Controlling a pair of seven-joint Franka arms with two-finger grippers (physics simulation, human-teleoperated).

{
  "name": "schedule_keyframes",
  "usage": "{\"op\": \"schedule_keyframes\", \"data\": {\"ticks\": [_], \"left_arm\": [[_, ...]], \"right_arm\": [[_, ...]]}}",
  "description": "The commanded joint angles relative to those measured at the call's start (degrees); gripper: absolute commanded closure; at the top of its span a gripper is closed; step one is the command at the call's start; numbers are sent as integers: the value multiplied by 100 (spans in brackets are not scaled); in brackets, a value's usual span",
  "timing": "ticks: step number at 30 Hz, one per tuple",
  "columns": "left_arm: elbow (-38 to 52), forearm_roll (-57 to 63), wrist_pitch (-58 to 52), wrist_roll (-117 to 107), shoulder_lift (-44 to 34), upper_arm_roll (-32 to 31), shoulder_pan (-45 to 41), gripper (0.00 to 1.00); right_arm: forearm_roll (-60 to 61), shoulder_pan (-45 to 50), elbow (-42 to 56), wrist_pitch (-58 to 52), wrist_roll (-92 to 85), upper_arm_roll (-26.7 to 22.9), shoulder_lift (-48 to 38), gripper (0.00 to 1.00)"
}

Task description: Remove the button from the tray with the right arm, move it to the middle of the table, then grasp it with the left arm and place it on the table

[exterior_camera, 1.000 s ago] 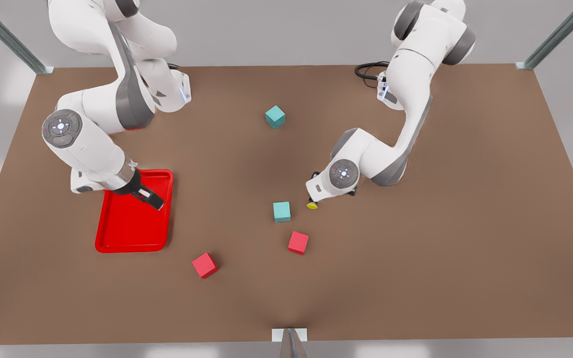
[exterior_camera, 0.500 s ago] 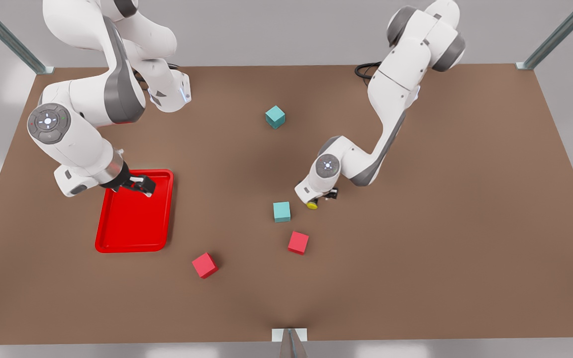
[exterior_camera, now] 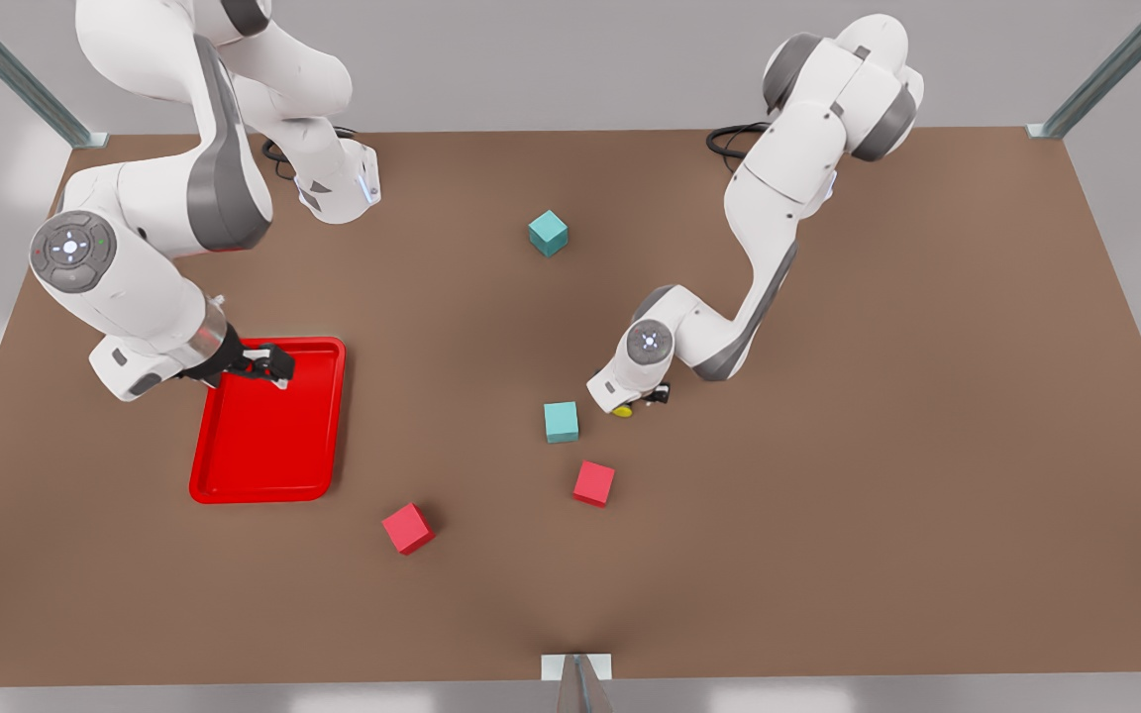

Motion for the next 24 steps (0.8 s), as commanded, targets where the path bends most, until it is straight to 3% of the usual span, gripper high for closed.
{"op": "schedule_keyframes", "data": {"ticks": [1,3,5,6,8,17,20,22,24], "left_arm": [[8,19,49,9,5,-1,-8,14],[-1,10,49,1,14,-1,-8,31],[8,10,40,9,5,-1,-8,36],[34,1,5,9,5,-1,-17,46],[34,1,-3,1,14,-1,-26,52],[280,-43,-548,-26,-21,26,-8,54],[676,151,-1849,-26,-355,464,-17,54],[1044,413,-2411,-1290,-504,913,-34,53],[1431,1073,-2807,-4461,-478,1212,-69,53]], "right_arm": [[2,7,3,-6,-717,4,-7,0],[2,16,3,-6,-717,4,-7,0],[-7,16,3,-6,-717,4,-7,0],[-7,16,3,-6,-717,4,2,0],[-25,42,3,-6,-708,4,-7,0],[-51,59,3,-6,-699,4,-7,0],[-51,59,3,11,-699,13,-7,0],[-157,60,12,126,-708,13,-7,0],[-139,68,108,126,-708,22,46,0]]}}
